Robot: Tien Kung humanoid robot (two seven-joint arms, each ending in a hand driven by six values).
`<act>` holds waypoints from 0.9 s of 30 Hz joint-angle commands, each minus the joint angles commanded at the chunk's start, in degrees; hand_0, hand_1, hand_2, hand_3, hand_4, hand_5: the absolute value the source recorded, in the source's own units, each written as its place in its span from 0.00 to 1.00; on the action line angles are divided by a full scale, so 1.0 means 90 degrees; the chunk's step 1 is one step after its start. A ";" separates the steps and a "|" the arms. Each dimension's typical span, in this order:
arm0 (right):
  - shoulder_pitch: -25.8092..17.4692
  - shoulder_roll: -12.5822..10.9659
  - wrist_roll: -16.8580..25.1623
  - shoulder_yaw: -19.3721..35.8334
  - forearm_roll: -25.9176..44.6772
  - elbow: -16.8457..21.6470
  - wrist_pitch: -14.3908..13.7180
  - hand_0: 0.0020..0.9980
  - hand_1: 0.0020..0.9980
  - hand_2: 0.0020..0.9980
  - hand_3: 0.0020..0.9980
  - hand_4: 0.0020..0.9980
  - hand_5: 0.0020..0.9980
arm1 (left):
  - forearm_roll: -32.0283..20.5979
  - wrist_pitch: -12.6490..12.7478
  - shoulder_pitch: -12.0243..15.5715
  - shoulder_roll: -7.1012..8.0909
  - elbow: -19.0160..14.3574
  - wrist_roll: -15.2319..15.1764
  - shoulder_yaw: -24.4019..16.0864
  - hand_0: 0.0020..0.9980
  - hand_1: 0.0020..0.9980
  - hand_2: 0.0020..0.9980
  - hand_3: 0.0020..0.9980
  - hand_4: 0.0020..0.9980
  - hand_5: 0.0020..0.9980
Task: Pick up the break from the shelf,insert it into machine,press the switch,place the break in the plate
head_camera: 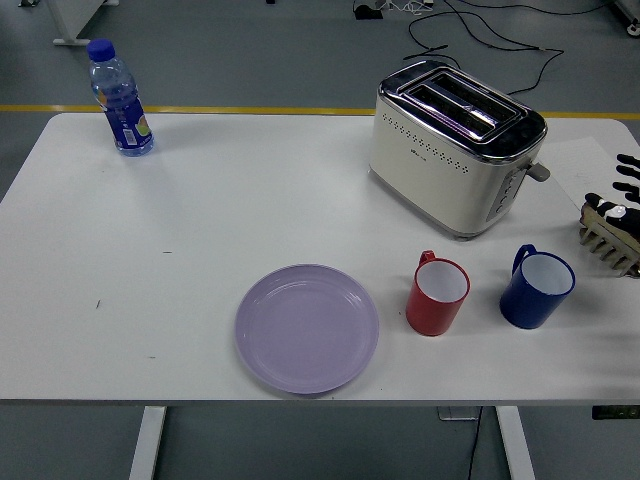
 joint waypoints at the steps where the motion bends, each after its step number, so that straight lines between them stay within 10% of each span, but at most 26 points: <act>1: 0.0014 -0.0005 -0.0037 -0.0028 -0.0166 -0.0002 0.0020 0.93 0.85 0.92 0.90 0.80 0.10 | -0.0013 0.0002 -0.0002 0.0001 0.0000 -0.0002 0.0008 0.65 0.57 0.59 0.60 0.32 0.97; 13: 0.0184 -0.0018 -0.0196 -0.0295 -0.2835 -0.0156 -0.0013 0.93 0.85 0.92 0.90 0.79 0.08 | -0.0126 0.0020 -0.0041 0.0014 0.0000 -0.0014 0.0074 0.65 0.57 0.59 0.60 0.32 0.97; 27: 0.0625 0.0078 -0.0577 -0.0862 -0.3428 -0.0759 -0.0206 0.86 0.78 0.83 0.87 0.78 0.06 | -0.0180 0.0028 -0.0074 0.0017 0.0000 -0.0015 0.0104 0.65 0.57 0.59 0.60 0.32 0.97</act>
